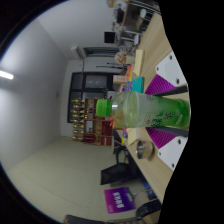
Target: Pour water
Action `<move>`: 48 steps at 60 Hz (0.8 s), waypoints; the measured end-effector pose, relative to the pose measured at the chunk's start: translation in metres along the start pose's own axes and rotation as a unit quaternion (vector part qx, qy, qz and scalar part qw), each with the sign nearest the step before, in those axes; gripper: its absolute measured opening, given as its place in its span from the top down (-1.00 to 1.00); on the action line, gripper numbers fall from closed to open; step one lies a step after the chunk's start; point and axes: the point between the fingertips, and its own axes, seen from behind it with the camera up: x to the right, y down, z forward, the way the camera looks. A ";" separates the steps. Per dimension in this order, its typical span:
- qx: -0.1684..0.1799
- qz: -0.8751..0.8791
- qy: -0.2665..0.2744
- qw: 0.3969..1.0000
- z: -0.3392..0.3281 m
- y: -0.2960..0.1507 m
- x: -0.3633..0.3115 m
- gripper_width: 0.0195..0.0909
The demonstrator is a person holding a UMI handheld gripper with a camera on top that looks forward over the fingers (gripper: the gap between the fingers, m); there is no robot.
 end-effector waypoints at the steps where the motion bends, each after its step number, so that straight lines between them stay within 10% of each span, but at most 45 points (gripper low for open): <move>1: 0.004 0.011 -0.001 1.000 0.001 -0.001 -0.002 0.15; 31: 0.022 -0.199 0.016 0.980 0.032 -0.054 0.030 0.49; 48: 0.041 -0.696 -0.006 0.717 0.130 -0.095 -0.016 0.49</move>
